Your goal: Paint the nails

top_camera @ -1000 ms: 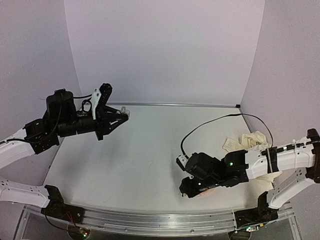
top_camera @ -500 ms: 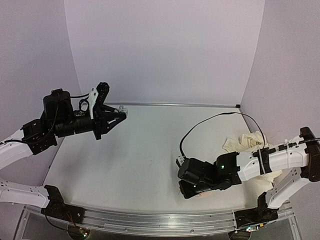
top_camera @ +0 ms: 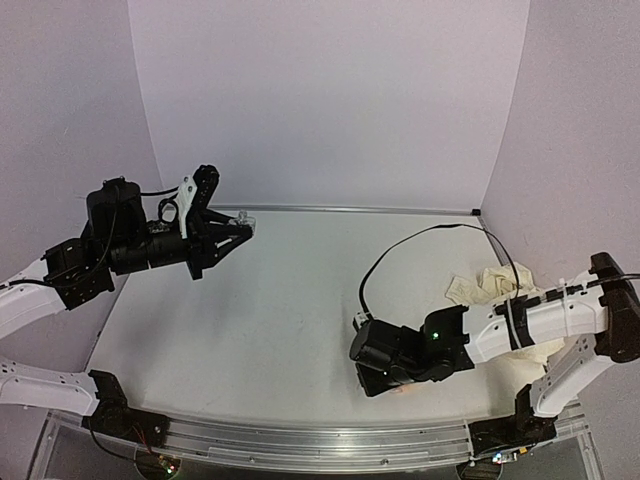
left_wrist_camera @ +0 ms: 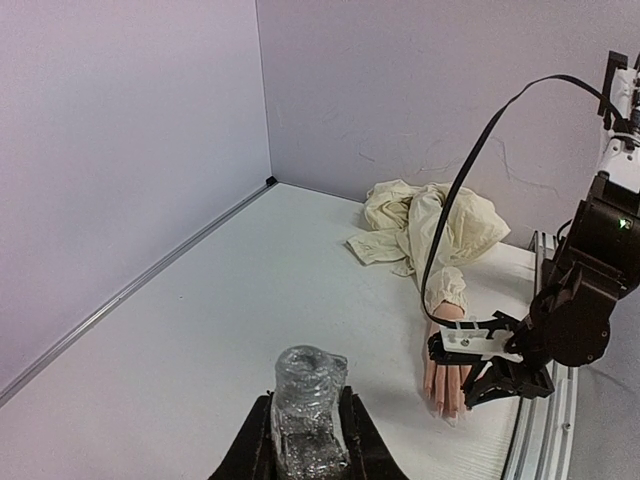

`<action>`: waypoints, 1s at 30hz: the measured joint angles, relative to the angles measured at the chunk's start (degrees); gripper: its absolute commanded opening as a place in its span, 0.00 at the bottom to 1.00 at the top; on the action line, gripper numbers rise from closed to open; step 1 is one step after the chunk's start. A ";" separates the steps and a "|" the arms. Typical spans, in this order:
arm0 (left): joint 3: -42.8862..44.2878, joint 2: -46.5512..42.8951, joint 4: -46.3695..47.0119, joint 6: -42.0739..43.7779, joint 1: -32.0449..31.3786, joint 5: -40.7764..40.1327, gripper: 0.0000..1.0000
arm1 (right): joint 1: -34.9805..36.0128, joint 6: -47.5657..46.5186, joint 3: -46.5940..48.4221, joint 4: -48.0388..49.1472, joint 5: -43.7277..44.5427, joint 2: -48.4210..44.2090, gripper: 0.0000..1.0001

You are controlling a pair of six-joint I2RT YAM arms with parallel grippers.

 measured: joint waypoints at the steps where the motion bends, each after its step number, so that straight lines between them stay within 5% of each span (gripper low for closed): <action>1: 0.00 0.00 0.00 0.02 0.00 0.00 0.00 | 0.00 0.04 0.04 0.00 0.07 0.13 0.00; 30: 0.00 0.00 -0.02 0.02 0.00 0.04 0.00 | 0.00 0.26 0.57 -1.42 1.05 1.36 0.00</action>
